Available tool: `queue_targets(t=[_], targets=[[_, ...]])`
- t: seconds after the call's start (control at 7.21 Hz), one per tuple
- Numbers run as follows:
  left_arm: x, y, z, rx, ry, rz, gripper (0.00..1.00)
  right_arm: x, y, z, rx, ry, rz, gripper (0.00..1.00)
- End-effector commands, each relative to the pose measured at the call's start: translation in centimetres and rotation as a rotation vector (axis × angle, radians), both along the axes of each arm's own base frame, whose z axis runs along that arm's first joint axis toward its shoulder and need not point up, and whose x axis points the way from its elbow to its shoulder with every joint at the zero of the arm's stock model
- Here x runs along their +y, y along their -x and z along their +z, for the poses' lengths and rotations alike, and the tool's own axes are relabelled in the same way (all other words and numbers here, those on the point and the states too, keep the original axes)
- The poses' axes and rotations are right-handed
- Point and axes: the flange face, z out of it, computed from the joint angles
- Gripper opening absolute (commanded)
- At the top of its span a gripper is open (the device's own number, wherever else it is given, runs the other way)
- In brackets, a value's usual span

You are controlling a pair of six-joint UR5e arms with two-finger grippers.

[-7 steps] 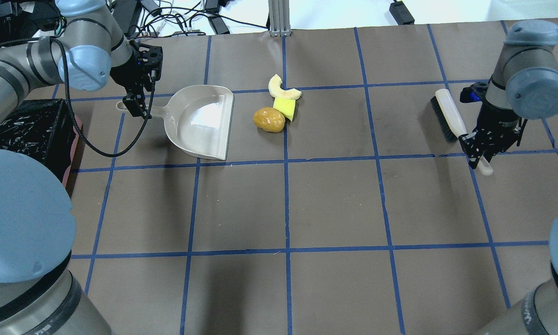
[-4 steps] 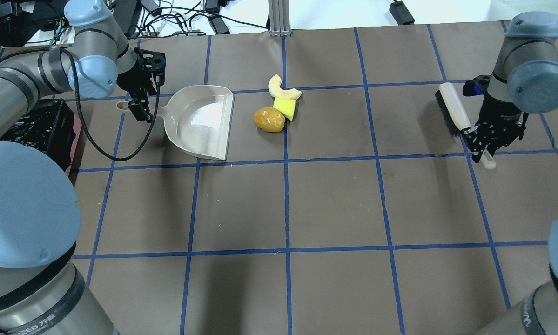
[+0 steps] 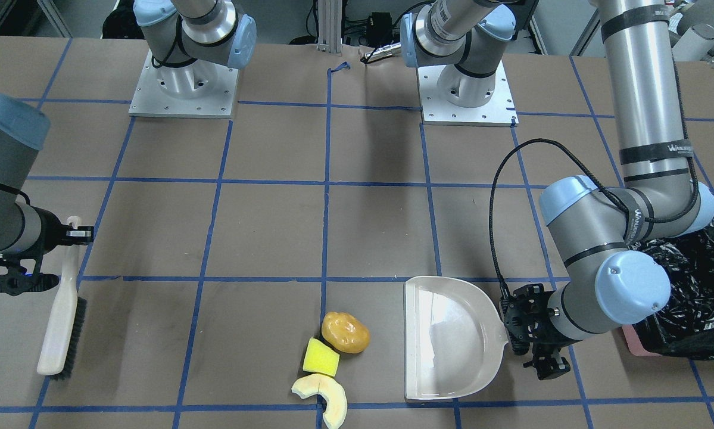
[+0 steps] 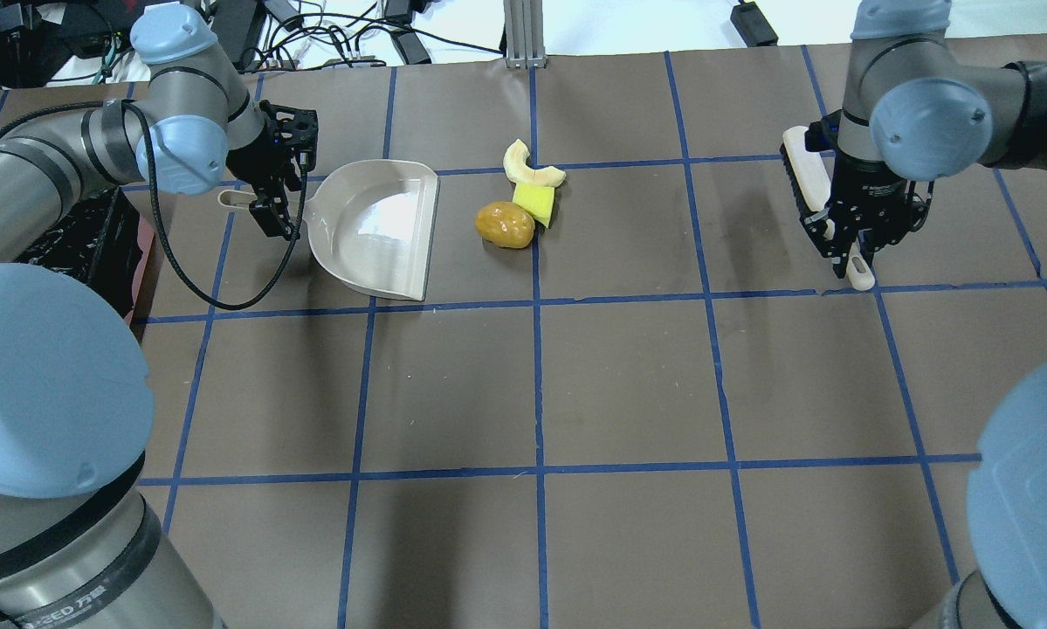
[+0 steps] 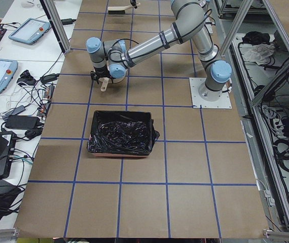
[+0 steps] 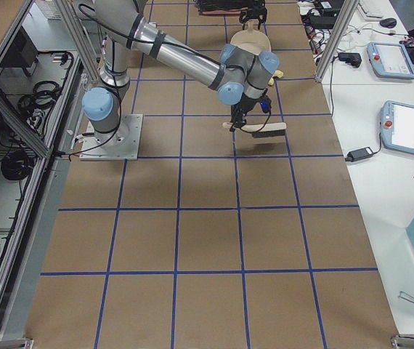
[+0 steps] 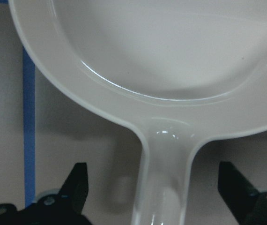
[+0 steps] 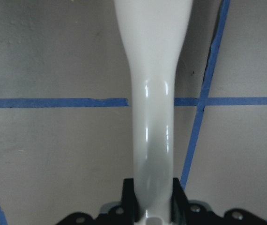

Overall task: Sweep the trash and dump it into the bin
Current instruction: 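Lift the brush with the right gripper and carry it toward the potato and sponge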

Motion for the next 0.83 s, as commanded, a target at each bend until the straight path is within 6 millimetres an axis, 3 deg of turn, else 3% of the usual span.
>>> queue_targets(t=[0.0,0.14,0.28,0.42,0.55,0.69], targets=[[-0.2,0.0,-0.6,0.009,0.000,0.006,0.87,-2.9,-5.9,0.5,0.038,-0.038,0.080,0.13],[-0.2,0.0,-0.7,0.011,-0.001,0.005,0.85,-5.4,-6.5,0.5,0.039,-0.087,0.094,0.11],[-0.1,0.1,-1.1,0.012,-0.007,0.000,0.74,-7.2,-7.5,0.5,0.042,-0.095,0.112,0.11],[-0.1,0.4,-1.1,0.011,-0.007,-0.005,0.65,-8.0,-8.5,-0.6,0.058,-0.103,0.139,0.11],[0.0,0.3,-1.2,0.012,-0.009,0.000,0.64,-8.4,-10.5,-0.8,0.066,-0.097,0.172,0.11],[0.3,0.5,-1.6,0.016,-0.019,-0.003,0.59,-8.7,-11.9,-1.0,0.081,-0.091,0.198,0.05]])
